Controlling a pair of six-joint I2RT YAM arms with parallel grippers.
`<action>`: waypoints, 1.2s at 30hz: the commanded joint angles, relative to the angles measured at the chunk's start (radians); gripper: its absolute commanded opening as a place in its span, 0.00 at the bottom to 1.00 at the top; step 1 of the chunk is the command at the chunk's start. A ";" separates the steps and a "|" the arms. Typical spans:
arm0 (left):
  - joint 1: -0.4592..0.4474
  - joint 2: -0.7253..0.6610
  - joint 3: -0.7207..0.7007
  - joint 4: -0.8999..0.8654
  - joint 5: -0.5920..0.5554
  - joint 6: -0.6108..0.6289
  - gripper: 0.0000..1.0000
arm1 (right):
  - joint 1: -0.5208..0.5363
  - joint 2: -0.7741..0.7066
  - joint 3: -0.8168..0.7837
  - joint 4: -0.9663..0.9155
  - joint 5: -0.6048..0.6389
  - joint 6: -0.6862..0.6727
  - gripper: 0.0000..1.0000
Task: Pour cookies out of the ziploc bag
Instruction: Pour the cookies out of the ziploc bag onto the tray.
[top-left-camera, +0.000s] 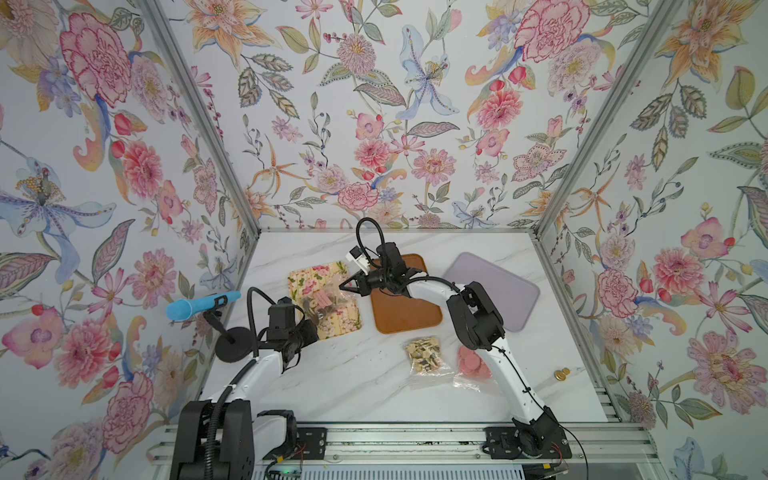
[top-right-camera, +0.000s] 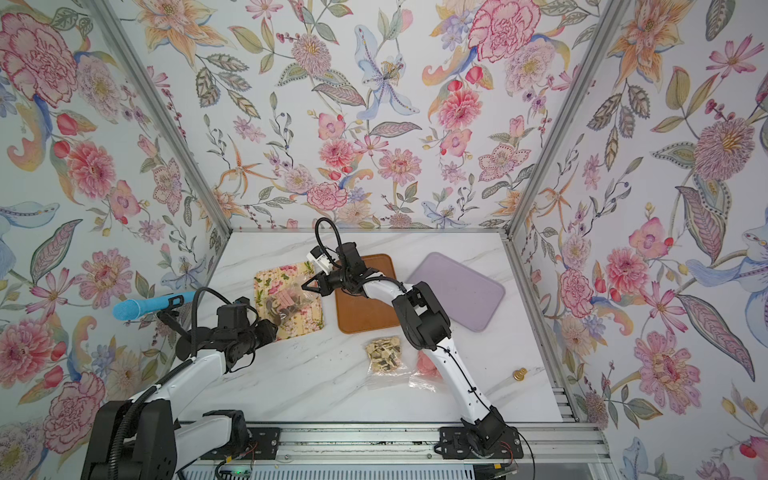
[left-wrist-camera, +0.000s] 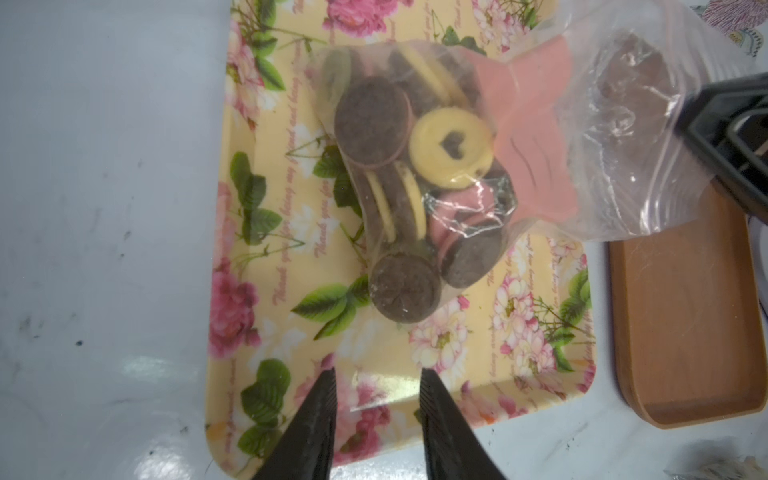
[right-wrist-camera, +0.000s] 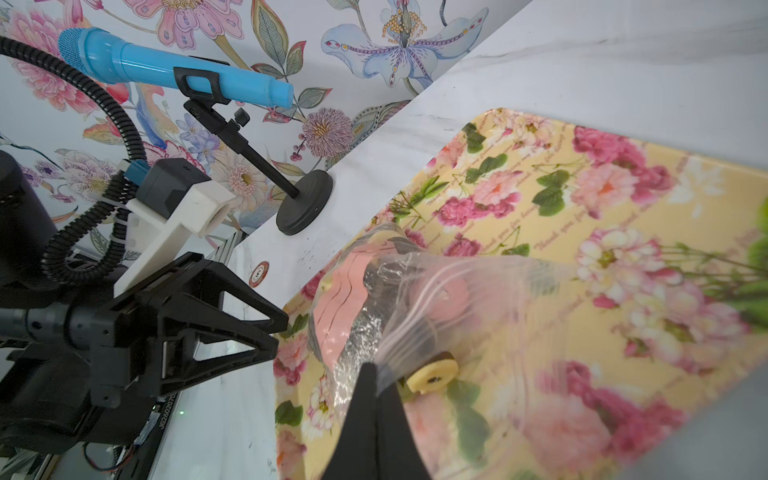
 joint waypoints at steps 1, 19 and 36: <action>0.007 0.039 0.000 0.063 0.015 0.005 0.35 | 0.004 -0.048 0.001 -0.003 0.004 -0.022 0.00; 0.022 0.162 0.021 0.139 0.075 0.020 0.35 | 0.002 -0.018 0.036 -0.017 -0.003 -0.023 0.00; 0.030 0.230 0.031 0.223 0.098 0.006 0.32 | 0.002 -0.011 0.039 -0.017 -0.012 -0.020 0.00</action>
